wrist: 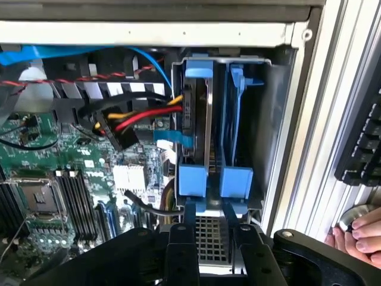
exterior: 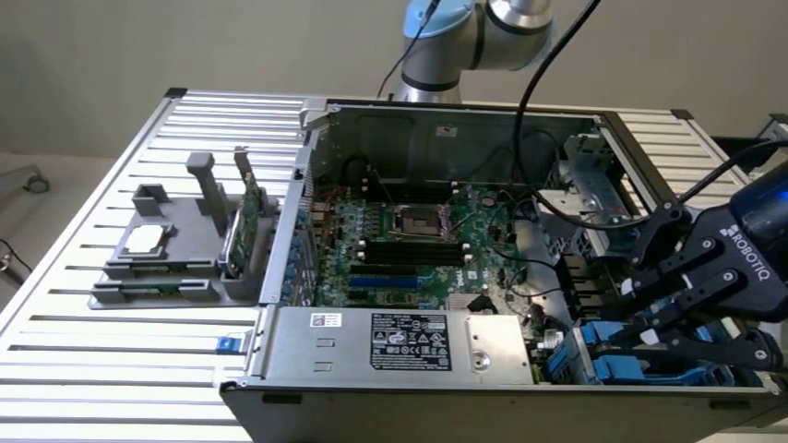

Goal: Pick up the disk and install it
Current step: 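Insert the first disk wire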

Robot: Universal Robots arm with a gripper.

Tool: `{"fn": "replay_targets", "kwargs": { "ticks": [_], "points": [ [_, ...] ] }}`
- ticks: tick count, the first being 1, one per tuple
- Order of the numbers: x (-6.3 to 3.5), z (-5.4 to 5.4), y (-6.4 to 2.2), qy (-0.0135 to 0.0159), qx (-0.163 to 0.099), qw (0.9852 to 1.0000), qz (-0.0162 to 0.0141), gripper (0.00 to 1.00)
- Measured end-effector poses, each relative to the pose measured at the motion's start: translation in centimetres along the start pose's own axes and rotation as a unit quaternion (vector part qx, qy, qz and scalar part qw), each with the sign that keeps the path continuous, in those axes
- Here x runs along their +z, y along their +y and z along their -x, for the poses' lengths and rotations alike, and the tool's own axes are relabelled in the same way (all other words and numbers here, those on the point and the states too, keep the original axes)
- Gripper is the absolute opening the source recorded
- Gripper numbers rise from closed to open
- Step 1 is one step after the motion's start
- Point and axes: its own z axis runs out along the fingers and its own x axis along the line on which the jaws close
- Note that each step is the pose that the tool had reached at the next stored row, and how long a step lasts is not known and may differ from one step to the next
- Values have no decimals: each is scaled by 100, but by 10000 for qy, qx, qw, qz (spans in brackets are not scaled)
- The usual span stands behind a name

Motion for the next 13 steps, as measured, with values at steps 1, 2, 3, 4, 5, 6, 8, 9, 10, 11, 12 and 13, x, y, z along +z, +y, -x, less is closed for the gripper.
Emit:
{"fn": "replay_targets", "kwargs": {
  "ticks": [1,2,3,4,5,6,8,9,10,11,12,13],
  "points": [
    [11,2,-34,0,0,10000,0,31],
    [15,3,-59,0,0,10000,0,31],
    [16,3,-75,1,1,10000,0,31],
    [17,3,-91,1,3,10000,0,31],
    [23,2,-108,2,5,10000,0,31],
    [23,4,-108,5,5,10000,0,31],
    [23,3,-107,6,3,10000,0,31],
    [23,3,-108,6,3,10000,0,31],
    [23,3,-108,6,3,10000,0,31],
    [23,3,-108,6,4,10000,0,31],
    [23,3,-108,6,4,10000,1,31],
    [23,3,-108,6,4,10000,1,31]
  ]
}}
